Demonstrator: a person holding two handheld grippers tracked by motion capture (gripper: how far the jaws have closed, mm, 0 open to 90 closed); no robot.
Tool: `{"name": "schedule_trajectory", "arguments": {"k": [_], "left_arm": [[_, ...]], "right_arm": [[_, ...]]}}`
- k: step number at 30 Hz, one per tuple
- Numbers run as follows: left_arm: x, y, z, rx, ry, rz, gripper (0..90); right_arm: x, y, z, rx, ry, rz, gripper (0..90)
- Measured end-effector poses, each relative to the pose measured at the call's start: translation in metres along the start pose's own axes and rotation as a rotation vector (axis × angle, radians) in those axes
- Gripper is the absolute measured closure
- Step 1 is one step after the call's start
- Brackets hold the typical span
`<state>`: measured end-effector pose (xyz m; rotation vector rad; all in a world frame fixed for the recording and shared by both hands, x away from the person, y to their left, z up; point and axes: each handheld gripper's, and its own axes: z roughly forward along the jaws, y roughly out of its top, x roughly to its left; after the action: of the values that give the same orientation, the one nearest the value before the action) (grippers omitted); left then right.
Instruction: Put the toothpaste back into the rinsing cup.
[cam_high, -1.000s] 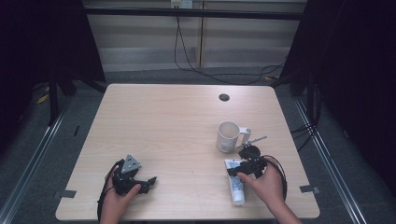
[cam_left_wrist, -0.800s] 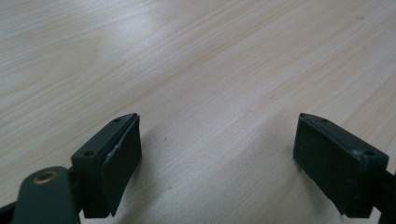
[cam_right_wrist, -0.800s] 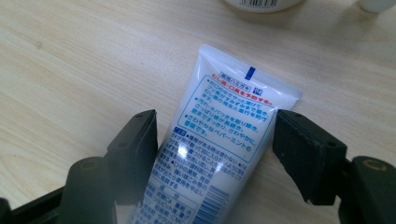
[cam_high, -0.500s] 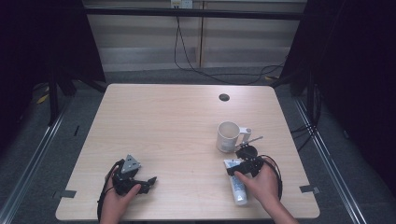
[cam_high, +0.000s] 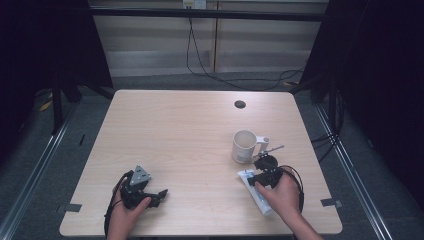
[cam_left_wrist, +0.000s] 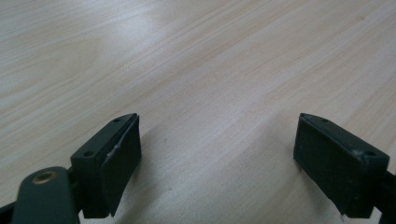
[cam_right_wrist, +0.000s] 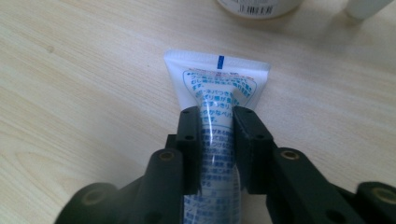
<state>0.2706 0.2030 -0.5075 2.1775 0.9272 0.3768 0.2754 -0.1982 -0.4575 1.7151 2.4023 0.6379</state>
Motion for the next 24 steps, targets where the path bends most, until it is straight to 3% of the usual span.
{"name": "schedule_trajectory", "arguments": {"k": [6, 11, 15, 24], "left_arm": [[0.0, 0.0, 0.0, 0.0, 0.0, 0.0, 14.9], [0.0, 0.0, 0.0, 0.0, 0.0, 0.0, 14.9], [0.0, 0.0, 0.0, 0.0, 0.0, 0.001, 14.9], [0.0, 0.0, 0.0, 0.001, 0.0, 0.001, 14.9]], "right_arm": [[-0.001, 0.0, -0.004, -0.041, 0.03, -0.021, 76.8], [-0.003, 0.002, -0.013, -0.093, 0.07, -0.004, 76.8], [-0.007, 0.002, -0.024, -0.167, 0.117, -0.003, 76.7], [-0.004, 0.003, -0.041, -0.312, 0.152, -0.03, 76.4]]}}
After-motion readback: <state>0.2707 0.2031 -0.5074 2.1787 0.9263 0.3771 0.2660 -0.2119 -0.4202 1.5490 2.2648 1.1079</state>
